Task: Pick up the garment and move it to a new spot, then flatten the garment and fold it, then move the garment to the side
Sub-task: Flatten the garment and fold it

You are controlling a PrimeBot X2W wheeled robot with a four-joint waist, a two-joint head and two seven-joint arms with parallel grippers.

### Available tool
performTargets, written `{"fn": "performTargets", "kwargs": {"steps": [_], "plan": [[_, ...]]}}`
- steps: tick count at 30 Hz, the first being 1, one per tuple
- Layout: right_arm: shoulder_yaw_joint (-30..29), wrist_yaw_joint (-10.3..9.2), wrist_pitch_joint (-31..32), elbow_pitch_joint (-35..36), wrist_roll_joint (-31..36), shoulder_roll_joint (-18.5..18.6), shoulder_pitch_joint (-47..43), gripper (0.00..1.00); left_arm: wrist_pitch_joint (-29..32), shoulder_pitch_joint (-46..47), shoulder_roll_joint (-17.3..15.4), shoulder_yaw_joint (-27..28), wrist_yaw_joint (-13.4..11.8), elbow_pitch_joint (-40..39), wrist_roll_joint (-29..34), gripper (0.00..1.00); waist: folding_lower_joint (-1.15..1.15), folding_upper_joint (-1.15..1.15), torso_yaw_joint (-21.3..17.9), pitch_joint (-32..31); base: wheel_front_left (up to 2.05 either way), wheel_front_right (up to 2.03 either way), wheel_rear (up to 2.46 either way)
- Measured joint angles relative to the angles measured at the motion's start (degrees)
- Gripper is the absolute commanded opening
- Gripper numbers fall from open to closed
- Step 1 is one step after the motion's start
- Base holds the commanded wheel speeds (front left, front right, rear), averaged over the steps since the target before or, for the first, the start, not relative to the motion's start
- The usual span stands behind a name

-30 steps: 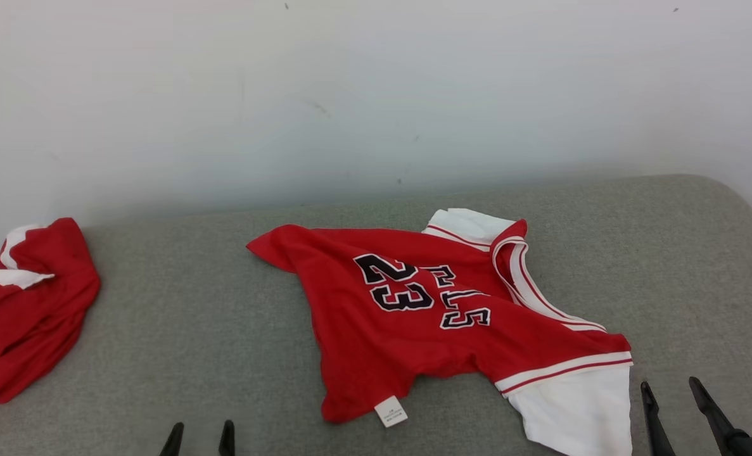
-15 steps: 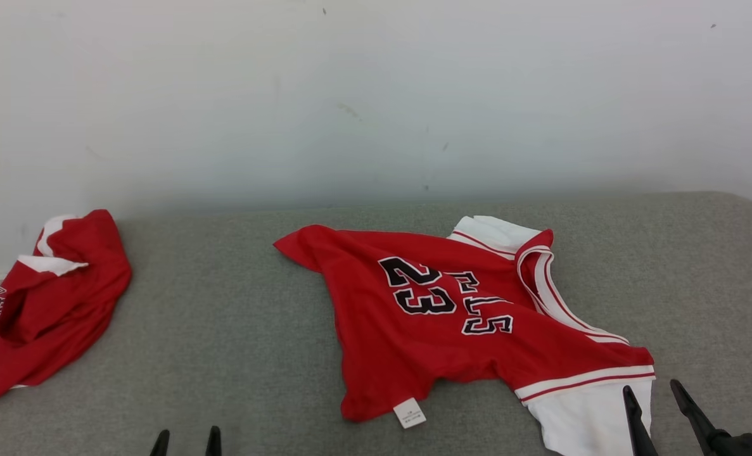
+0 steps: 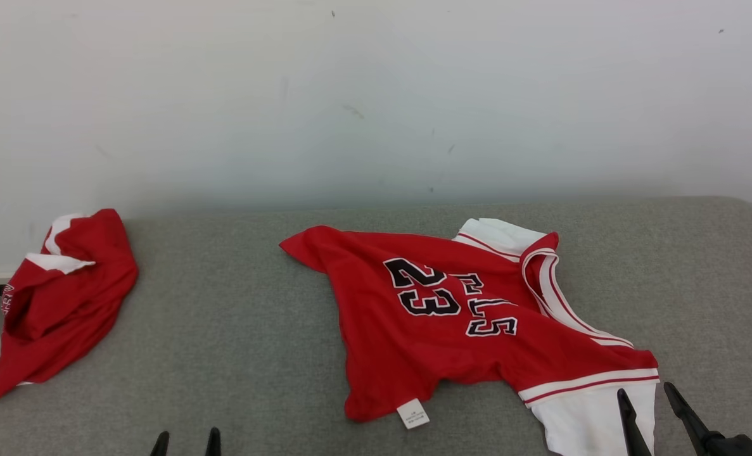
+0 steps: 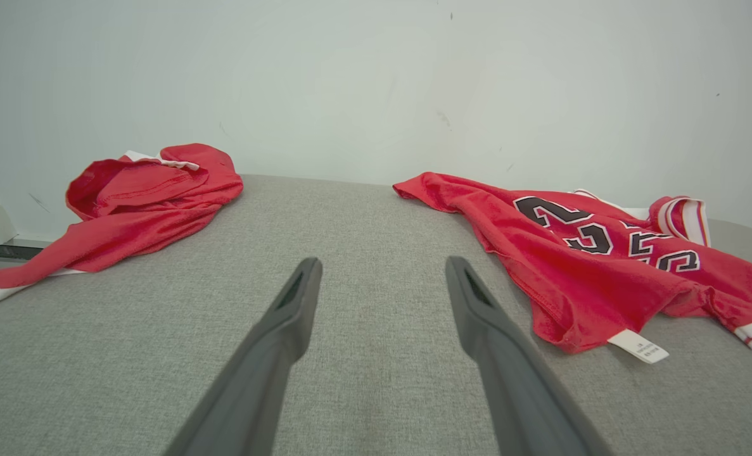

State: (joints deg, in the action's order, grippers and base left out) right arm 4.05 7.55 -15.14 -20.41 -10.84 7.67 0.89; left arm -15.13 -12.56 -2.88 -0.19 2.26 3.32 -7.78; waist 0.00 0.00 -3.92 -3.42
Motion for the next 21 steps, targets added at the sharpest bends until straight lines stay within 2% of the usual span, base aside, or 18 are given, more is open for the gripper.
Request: {"fn": "performTargets", "kwargs": {"steps": [21], "plan": [[0.2, 0.00, 0.0, 0.1, -0.8, -0.1, 0.2, 1.00, 0.0, 0.4, 0.0, -0.4, -0.3, -1.0, -0.3, 1.00, 0.00, 0.00, -0.9, 0.3, 0.00, 0.00, 0.00]]}}
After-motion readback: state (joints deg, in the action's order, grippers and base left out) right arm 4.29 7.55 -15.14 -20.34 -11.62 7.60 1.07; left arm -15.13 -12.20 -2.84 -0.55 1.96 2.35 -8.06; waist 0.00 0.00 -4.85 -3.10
